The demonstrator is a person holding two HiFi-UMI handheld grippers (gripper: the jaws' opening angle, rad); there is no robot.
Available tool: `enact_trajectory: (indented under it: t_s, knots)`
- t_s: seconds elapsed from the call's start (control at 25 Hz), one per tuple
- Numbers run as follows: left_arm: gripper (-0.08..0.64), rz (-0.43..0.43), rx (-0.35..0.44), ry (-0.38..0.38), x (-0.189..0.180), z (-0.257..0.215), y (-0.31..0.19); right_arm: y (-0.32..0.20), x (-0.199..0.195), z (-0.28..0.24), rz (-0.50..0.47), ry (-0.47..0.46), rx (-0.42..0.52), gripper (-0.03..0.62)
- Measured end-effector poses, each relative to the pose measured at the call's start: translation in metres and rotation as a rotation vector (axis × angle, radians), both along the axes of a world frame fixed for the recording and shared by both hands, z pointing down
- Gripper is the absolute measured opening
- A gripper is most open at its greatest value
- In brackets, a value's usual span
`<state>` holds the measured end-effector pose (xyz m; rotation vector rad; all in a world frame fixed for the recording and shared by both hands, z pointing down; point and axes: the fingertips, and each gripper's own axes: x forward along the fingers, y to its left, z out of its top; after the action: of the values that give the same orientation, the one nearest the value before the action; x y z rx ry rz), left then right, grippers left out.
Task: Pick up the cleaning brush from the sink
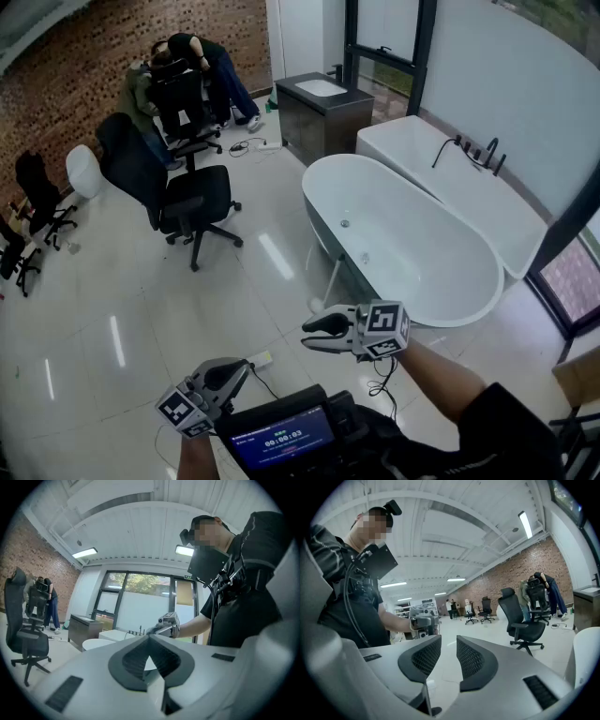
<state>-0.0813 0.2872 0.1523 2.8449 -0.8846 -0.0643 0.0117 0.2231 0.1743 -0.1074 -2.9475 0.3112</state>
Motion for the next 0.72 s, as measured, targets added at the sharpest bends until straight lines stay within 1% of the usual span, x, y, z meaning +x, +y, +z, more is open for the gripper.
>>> enact_trajectory:
  t_s: [0.08, 0.16, 0.2, 0.24, 0.32, 0.36, 0.44, 0.56, 0.6, 0.64, 0.72]
  knots:
    - [-0.012, -0.046, 0.001, 0.000, 0.004, 0.014, -0.042, -0.044, 0.000, 0.033, -0.013, 0.078, 0.038, 0.087]
    - [-0.012, -0.078, 0.003, 0.001, 0.006, 0.033, -0.083, -0.088, -0.002, 0.067, -0.037, 0.148, 0.049, 0.094]
    - [-0.012, -0.087, 0.000, 0.000, 0.006, 0.045, -0.103, -0.111, -0.004, 0.083, -0.051, 0.175, 0.046, 0.153]
    - [-0.012, -0.098, -0.006, -0.003, 0.005, 0.058, -0.124, -0.136, -0.006, 0.100, -0.063, 0.201, 0.045, 0.167]
    - [-0.012, -0.131, -0.028, -0.009, -0.004, 0.086, -0.170, -0.190, -0.015, 0.134, -0.073, 0.257, 0.056, 0.167]
    - [-0.012, -0.152, -0.042, -0.008, -0.012, 0.101, -0.194, -0.218, -0.024, 0.153, -0.077, 0.290, 0.058, 0.169]
    - [-0.011, -0.187, -0.075, 0.018, -0.035, 0.134, -0.242, -0.273, -0.047, 0.199, -0.090, 0.369, 0.049, 0.235]
    - [-0.011, -0.206, -0.105, 0.038, -0.077, 0.189, -0.317, -0.363, -0.082, 0.281, -0.101, 0.521, 0.029, 0.242]
    - [-0.011, -0.210, -0.113, 0.039, -0.090, 0.208, -0.344, -0.394, -0.091, 0.308, -0.100, 0.578, 0.023, 0.252]
    - [-0.011, -0.216, -0.127, 0.040, -0.104, 0.228, -0.372, -0.425, -0.099, 0.335, -0.097, 0.630, 0.015, 0.279]
    - [-0.011, -0.230, -0.162, 0.037, -0.134, 0.272, -0.428, -0.483, -0.121, 0.388, -0.095, 0.717, 0.005, 0.279]
